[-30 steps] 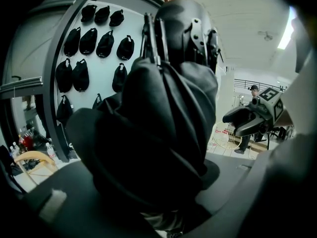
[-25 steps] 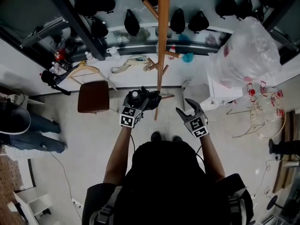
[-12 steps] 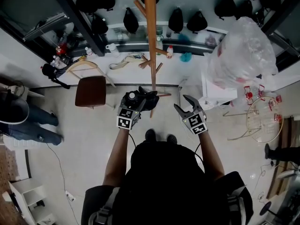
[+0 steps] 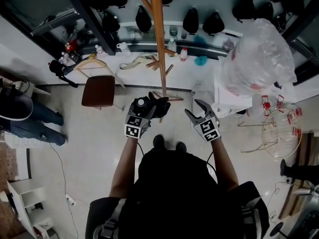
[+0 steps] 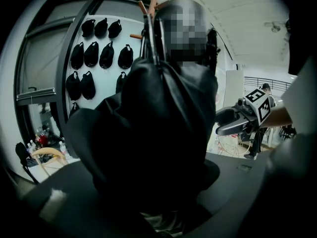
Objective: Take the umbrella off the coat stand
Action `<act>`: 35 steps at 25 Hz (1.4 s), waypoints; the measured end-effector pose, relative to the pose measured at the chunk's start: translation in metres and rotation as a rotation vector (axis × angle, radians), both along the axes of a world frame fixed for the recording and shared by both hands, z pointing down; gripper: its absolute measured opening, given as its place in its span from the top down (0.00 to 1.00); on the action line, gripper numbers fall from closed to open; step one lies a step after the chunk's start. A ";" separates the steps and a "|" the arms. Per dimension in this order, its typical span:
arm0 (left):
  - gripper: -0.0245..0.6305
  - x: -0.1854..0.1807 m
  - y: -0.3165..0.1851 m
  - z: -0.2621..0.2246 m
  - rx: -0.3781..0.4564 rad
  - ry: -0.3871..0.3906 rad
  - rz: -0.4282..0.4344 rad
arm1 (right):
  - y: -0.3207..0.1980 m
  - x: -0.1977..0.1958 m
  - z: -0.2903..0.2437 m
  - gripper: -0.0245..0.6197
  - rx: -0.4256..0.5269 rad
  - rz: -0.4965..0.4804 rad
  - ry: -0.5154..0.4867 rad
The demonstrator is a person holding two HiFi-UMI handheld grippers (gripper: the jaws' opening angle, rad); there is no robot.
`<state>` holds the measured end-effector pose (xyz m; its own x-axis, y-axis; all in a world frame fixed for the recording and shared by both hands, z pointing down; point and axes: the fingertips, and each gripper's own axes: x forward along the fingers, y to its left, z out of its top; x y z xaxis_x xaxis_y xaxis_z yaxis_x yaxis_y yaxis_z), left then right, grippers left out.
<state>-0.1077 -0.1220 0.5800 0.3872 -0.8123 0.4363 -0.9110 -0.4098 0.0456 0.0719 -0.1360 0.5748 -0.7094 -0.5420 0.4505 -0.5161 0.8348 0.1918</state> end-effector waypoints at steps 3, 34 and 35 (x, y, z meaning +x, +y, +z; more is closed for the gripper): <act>0.59 0.003 0.005 0.001 -0.007 -0.005 -0.010 | 0.001 0.002 0.000 0.57 -0.002 -0.017 -0.004; 0.59 0.036 0.042 -0.006 -0.010 -0.027 -0.125 | 0.017 0.028 0.006 0.60 -0.018 -0.145 -0.034; 0.59 0.037 0.042 -0.007 -0.009 -0.028 -0.125 | 0.018 0.029 0.006 0.60 -0.017 -0.147 -0.035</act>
